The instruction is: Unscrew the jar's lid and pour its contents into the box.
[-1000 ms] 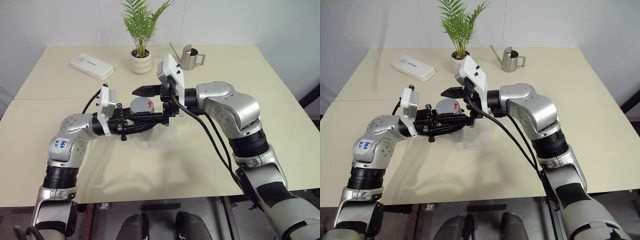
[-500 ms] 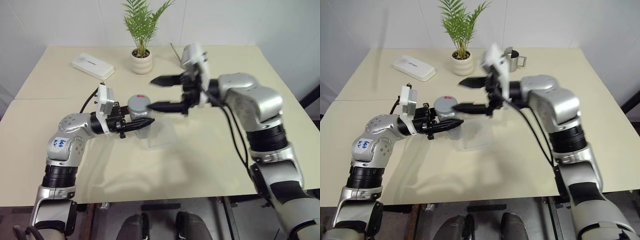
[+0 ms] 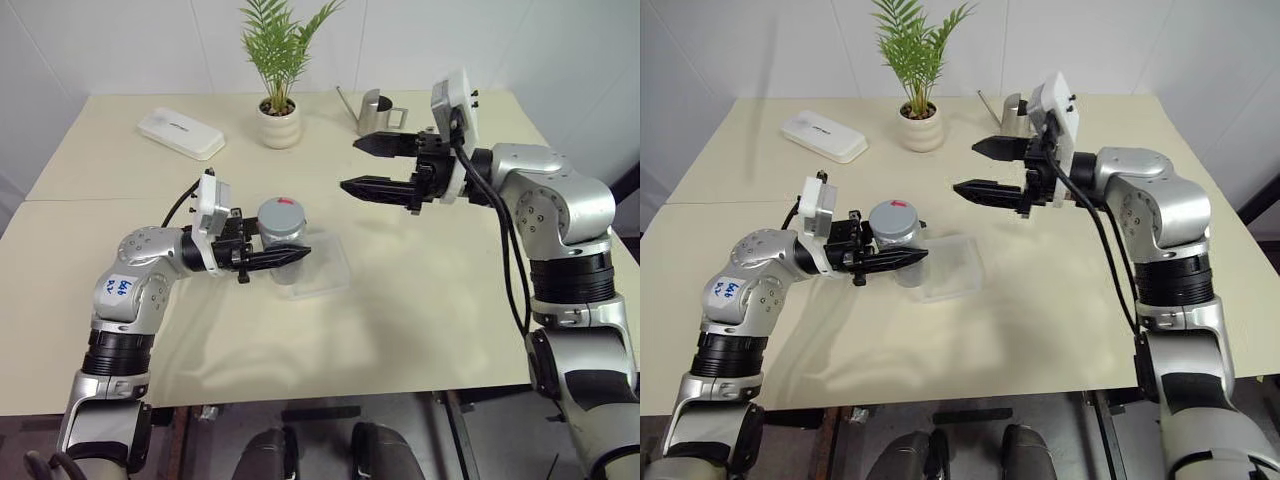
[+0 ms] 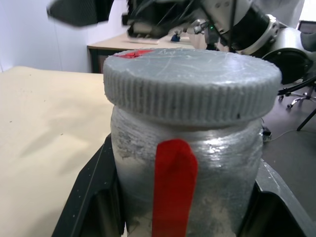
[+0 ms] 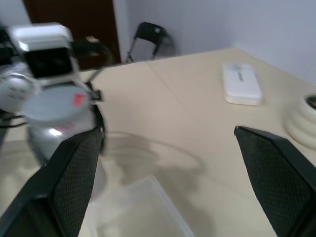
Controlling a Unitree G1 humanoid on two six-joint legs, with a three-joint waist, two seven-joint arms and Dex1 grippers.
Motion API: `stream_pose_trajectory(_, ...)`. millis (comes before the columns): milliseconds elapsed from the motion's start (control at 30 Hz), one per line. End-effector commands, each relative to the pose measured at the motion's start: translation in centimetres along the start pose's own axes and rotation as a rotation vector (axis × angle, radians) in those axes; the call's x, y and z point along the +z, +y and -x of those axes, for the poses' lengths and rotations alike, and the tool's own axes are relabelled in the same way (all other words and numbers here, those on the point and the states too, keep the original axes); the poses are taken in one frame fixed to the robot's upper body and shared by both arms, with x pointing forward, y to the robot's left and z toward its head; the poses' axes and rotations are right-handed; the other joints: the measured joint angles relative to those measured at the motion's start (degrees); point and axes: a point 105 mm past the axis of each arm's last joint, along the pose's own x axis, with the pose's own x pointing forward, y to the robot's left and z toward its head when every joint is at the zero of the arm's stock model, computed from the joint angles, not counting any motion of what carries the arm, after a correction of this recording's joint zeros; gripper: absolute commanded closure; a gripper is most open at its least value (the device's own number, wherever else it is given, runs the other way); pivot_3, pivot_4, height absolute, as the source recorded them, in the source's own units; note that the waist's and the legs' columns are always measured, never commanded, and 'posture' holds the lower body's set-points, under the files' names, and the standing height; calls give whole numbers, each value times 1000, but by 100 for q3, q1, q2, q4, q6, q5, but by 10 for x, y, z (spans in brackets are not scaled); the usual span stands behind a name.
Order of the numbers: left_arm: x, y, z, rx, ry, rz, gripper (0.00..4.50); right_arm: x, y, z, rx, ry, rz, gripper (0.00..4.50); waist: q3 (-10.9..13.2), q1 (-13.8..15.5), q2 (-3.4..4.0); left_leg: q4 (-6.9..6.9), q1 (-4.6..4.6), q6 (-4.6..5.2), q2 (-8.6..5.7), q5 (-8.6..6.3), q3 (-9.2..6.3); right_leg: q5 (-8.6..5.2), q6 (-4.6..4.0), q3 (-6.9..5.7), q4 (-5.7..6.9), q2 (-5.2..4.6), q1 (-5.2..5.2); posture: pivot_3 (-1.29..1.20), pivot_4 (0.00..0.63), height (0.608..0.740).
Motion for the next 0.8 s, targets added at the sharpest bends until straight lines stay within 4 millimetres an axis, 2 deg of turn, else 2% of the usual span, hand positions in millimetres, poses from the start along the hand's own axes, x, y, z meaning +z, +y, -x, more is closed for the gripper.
stream_pose_trajectory(33, 10, -1, -3, -11, -11, -56, 2472, 16, 28, -26, 99, -37, 43, 24, 0, 1, 0, -1, 1, -1, 2, 1, -1, 0, 0, -1, 4, 1, 0, 0, 150, 740)
stream_pose_trajectory(167, 8, -2, -5, -11, -11, -49, 2472, 10, 45, -47, 140, -8, 56, 24, 0, 30, 0, 3, 0, -1, -6, 0, -7, 0, 0, -2, 13, -3, -2, 0, 150, 740)
stream_pose_trajectory(367, 8, -1, -7, -4, -19, -49, 2472, 1, 45, -61, 120, 39, 68, 24, 0, 24, 0, 4, -2, 4, -19, 0, -17, 1, 1, -1, 20, -11, -1, 0, 150, 740)
stream_pose_trajectory(567, 9, -2, -7, 4, -22, -51, 2472, 1, 37, -61, 86, 42, 71, 24, 0, 8, 0, 0, -1, 3, -16, 0, -16, 1, 1, -2, 20, -7, -3, 0, 150, 740)
stream_pose_trajectory(800, 8, -2, -6, 9, -22, -51, 2472, -1, 22, -46, 38, 47, 64, 24, 0, 12, 0, 1, -1, 3, -16, 0, -14, 1, 1, -1, 20, -7, -3, 0, 150, 740)
